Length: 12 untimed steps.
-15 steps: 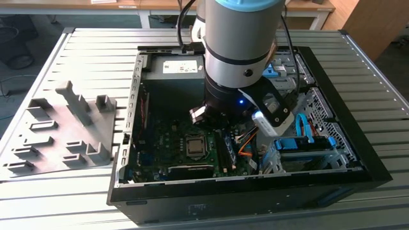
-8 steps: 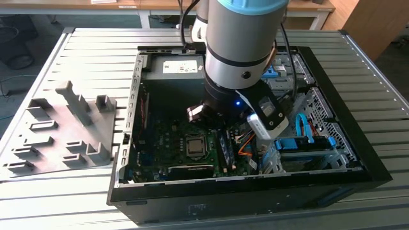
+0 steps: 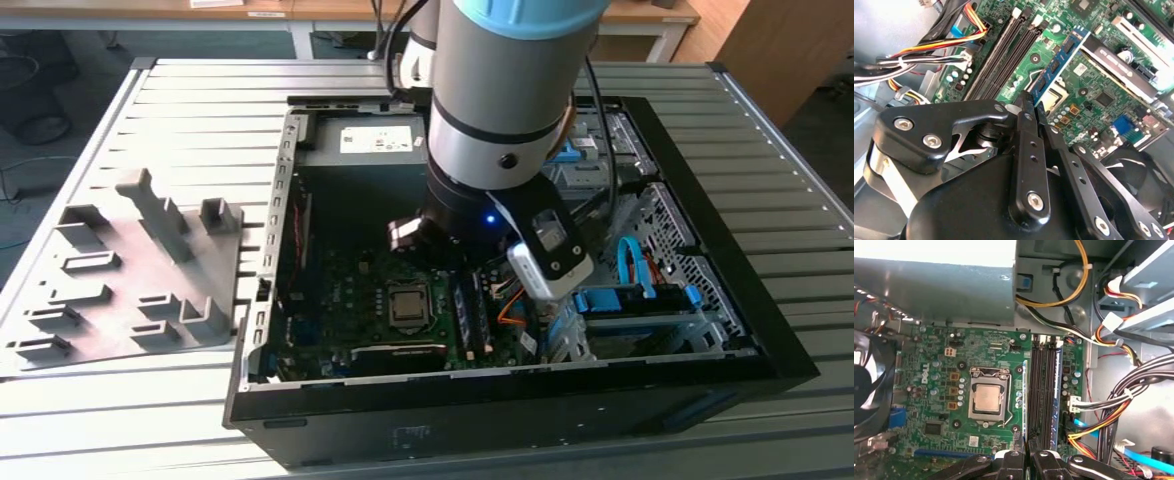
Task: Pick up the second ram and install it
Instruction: 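Insert the second ram into the second slot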
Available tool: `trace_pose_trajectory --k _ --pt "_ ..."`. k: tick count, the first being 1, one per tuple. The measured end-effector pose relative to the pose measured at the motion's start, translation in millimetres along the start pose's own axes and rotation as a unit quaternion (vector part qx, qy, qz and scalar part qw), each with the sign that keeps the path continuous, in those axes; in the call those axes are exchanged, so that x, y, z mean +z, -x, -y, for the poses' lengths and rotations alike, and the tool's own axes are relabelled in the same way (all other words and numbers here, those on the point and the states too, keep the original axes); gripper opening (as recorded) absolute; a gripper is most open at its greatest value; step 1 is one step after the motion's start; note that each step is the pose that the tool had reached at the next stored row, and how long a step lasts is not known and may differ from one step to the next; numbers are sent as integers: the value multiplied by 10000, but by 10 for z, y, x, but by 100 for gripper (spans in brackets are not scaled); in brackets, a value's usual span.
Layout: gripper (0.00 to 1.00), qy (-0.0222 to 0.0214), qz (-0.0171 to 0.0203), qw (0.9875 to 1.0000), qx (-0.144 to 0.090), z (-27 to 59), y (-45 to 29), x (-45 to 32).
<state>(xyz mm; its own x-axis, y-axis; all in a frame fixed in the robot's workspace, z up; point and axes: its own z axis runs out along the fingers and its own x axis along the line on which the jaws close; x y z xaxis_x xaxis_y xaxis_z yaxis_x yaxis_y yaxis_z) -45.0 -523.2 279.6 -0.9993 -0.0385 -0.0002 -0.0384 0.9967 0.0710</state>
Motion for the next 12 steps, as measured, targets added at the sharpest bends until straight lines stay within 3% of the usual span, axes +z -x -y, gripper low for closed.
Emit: trace_pose_trajectory --k 12 --pt "14 2 3 10000 62 2 17 24"
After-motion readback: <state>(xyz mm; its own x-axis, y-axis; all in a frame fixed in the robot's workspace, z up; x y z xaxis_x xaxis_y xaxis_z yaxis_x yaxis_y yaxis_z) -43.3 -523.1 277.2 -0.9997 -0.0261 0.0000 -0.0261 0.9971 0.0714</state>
